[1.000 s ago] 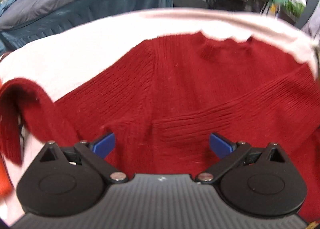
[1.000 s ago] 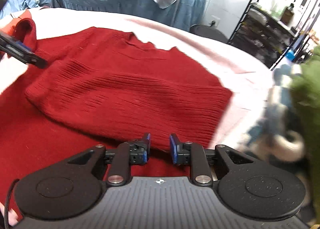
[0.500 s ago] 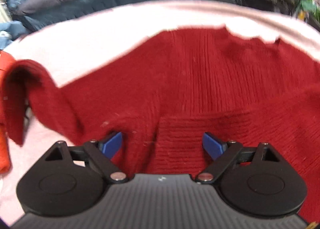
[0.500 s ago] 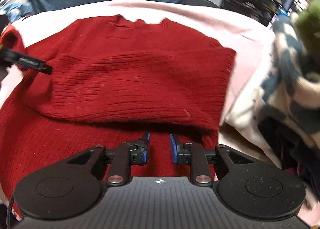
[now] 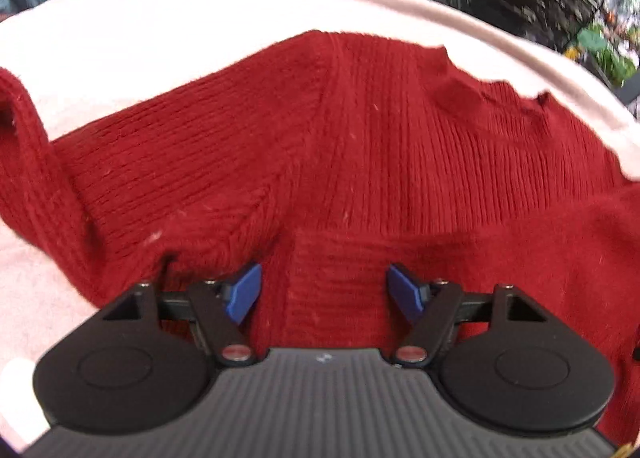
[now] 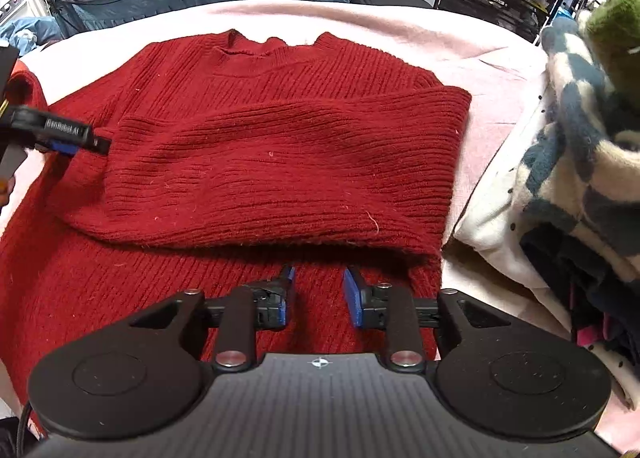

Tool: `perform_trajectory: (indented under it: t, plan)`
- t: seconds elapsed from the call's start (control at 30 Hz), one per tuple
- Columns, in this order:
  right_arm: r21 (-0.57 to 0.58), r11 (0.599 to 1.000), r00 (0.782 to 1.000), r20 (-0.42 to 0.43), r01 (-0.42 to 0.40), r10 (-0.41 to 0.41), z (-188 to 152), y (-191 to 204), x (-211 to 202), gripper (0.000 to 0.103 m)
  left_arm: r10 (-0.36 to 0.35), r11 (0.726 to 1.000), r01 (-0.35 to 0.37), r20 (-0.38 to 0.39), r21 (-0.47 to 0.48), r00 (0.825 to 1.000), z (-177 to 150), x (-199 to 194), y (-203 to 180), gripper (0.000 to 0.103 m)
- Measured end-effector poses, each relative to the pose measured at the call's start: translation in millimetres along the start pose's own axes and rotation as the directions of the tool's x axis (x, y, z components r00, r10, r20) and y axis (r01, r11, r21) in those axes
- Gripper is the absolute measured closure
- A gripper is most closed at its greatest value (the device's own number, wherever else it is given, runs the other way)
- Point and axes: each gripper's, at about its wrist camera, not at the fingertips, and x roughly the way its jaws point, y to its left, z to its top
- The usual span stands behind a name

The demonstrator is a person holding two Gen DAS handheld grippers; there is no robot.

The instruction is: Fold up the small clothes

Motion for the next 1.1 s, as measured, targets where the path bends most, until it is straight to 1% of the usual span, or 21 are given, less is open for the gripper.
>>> perform_trajectory:
  t: [0.1,0.17,0.2,0.23,0.27,0.37,0.4,0.47,0.5,0.57,0.6,0.67,0.7,0.73,0.8,0.83,0.9,1.03,1.1]
  plan:
    - [0.017,1.000,1.000,-0.010,-0.001,0.001,-5.4,-3.6,0.8,0.050,0.011,0.999,-0.011,0.001,0.034,1.000,4.2,4.7,-5.5,0.033]
    - [0.029,1.000,1.000,-0.025,0.002,-0.001,-8.6,-5.6,3.3,0.050,0.010,0.998,-0.011,0.010,0.055,1.000,6.1,-0.3,-15.7,0.062]
    - [0.036,0.999,1.000,-0.031,0.003,-0.002,-9.4,-6.6,4.3,0.050,-0.001,0.998,0.000,0.009,0.066,1.000,6.6,-2.4,-19.8,0.085]
    - [0.045,0.999,0.999,-0.034,0.003,-0.002,-9.9,-7.9,4.8,0.050,0.002,0.997,-0.003,0.009,0.072,1.000,8.7,-5.1,-24.6,0.089]
    - [0.054,0.999,0.999,-0.032,0.002,-0.001,-9.6,-9.0,4.6,0.050,0.016,0.997,-0.018,0.024,0.077,1.000,7.5,-11.1,-26.3,0.090]
    - [0.054,0.998,1.000,-0.010,0.011,-0.010,-6.4,-9.7,0.6,0.050,0.038,0.999,-0.041,0.089,0.027,0.995,1.6,-35.2,-20.4,0.090]
    - [0.047,0.999,1.000,0.004,0.018,-0.018,-4.8,-9.2,-1.8,0.050,0.055,0.998,-0.057,0.108,0.013,0.993,-1.0,-44.2,-16.6,0.092]
    - [0.030,0.999,0.998,0.048,0.033,-0.034,-1.4,-8.4,-8.3,0.050,0.116,0.993,-0.118,0.134,0.008,0.984,-6.5,-57.9,-8.2,0.092]
    - [0.025,0.999,0.997,0.073,0.038,-0.040,-0.1,-8.5,-11.6,0.050,0.134,0.991,-0.135,0.119,0.003,0.984,-9.4,-58.7,-2.5,0.092]
    - [0.034,0.998,0.990,0.130,0.044,-0.049,2.8,-10.8,-17.0,0.049,0.147,0.989,-0.147,0.053,-0.006,0.988,-12.3,-51.9,6.3,0.088]
    - [0.043,0.998,0.988,0.146,0.040,-0.046,5.0,-12.7,-17.0,0.048,0.146,0.989,-0.146,0.032,-0.003,0.989,-13.3,-48.7,8.6,0.080]
    - [0.042,0.999,0.991,0.131,0.025,-0.030,12.3,-14.4,-8.7,0.048,0.165,0.986,-0.165,0.019,0.007,0.986,-13.9,-49.4,9.8,0.063]
    - [0.033,0.999,0.991,0.128,0.026,-0.030,15.4,-13.3,-4.1,0.048,0.171,0.985,-0.171,0.022,0.003,0.985,-14.0,-50.9,9.3,0.047]
    - [0.021,0.999,0.991,0.134,0.030,-0.033,18.3,-11.1,0.2,0.048,0.169,0.986,-0.169,0.038,-0.006,0.985,-16.4,-56.8,10.1,0.034]
    - [-0.018,0.999,0.991,0.131,0.034,-0.031,24.5,-4.1,8.8,0.048,0.167,0.986,-0.166,0.075,-0.017,0.983,-18.8,-64.3,6.9,0.023]
    - [-0.043,0.998,0.992,0.125,0.036,-0.031,25.8,-0.2,12.9,0.048,0.163,0.987,-0.162,0.079,-0.018,0.983,-20.3,-63.7,6.6,0.019]
    - [-0.089,0.994,0.994,0.102,0.058,-0.048,25.4,5.8,21.3,0.046,0.161,0.987,-0.160,0.057,-0.016,0.985,-23.6,-60.4,5.2,0.019]
    - [-0.117,0.988,0.994,0.040,0.103,-0.099,14.3,4.0,41.9,0.038,0.176,0.984,-0.176,-0.007,-0.012,0.984,-31.9,-47.5,7.4,0.017]
    - [-0.101,0.990,0.994,0.064,0.098,-0.092,9.1,0.3,41.3,0.037,0.180,0.983,-0.180,-0.018,-0.019,0.983,-37.9,-46.1,10.7,0.013]
